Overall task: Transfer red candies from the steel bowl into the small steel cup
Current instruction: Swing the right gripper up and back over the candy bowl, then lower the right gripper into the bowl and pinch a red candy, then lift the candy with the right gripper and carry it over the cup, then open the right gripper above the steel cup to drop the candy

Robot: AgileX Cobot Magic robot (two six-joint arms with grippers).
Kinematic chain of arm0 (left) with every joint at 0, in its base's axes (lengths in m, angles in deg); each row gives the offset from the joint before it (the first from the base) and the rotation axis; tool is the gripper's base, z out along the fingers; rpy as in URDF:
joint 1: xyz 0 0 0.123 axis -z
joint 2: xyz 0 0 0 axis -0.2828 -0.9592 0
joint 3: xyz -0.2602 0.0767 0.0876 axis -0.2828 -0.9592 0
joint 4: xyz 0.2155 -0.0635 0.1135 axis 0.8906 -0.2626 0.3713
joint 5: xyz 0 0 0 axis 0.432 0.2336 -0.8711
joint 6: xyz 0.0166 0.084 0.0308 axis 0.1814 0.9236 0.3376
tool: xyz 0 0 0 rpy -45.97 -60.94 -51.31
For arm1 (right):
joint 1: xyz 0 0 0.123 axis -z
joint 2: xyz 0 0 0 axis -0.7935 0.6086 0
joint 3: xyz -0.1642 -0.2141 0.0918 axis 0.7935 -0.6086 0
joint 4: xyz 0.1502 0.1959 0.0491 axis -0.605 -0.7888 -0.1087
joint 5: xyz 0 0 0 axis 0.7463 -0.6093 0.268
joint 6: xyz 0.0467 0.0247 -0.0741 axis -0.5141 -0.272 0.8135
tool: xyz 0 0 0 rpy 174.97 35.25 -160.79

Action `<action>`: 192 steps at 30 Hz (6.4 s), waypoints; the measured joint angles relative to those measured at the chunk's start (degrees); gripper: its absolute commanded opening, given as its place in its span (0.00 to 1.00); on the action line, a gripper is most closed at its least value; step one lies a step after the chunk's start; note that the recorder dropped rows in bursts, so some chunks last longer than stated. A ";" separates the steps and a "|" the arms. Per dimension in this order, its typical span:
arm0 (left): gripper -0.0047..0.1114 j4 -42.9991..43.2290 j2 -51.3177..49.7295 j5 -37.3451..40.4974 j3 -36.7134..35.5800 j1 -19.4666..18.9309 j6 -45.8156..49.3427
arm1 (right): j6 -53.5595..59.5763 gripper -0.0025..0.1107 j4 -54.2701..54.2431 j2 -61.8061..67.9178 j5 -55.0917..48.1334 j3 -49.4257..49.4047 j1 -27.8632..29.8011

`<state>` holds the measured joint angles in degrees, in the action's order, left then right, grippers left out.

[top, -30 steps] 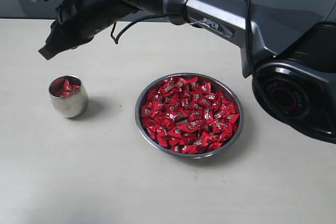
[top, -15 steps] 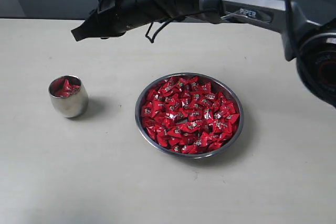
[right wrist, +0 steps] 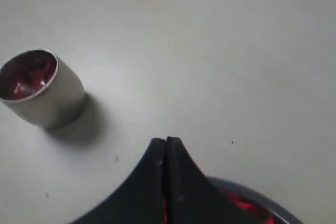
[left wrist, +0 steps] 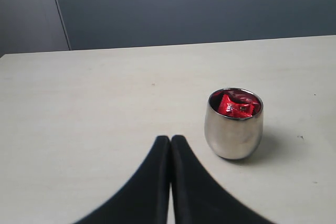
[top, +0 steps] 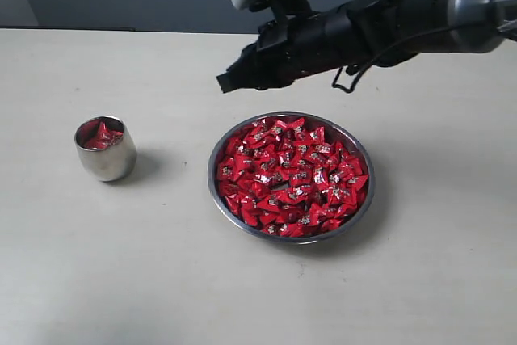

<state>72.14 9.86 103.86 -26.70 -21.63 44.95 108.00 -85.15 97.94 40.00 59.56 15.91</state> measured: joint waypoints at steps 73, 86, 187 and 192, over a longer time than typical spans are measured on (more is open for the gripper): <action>0.04 0.00 0.00 0.00 0.00 0.00 0.00 | -18.21 0.37 51.00 1.00 -25.20 -2.67 -5.81; 0.04 0.00 0.00 0.00 0.00 0.00 0.00 | -18.21 0.04 51.22 2.25 -24.33 -2.67 -5.81; 0.04 0.00 0.00 0.00 0.00 0.00 0.00 | -24.26 0.04 25.59 32.18 -31.77 56.23 -12.08; 0.04 0.00 0.00 0.00 0.00 0.00 0.00 | -24.26 0.30 25.82 33.12 -31.31 56.23 -12.33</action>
<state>72.14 9.86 103.86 -26.70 -21.63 44.95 83.74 -59.33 131.06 8.69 115.79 3.58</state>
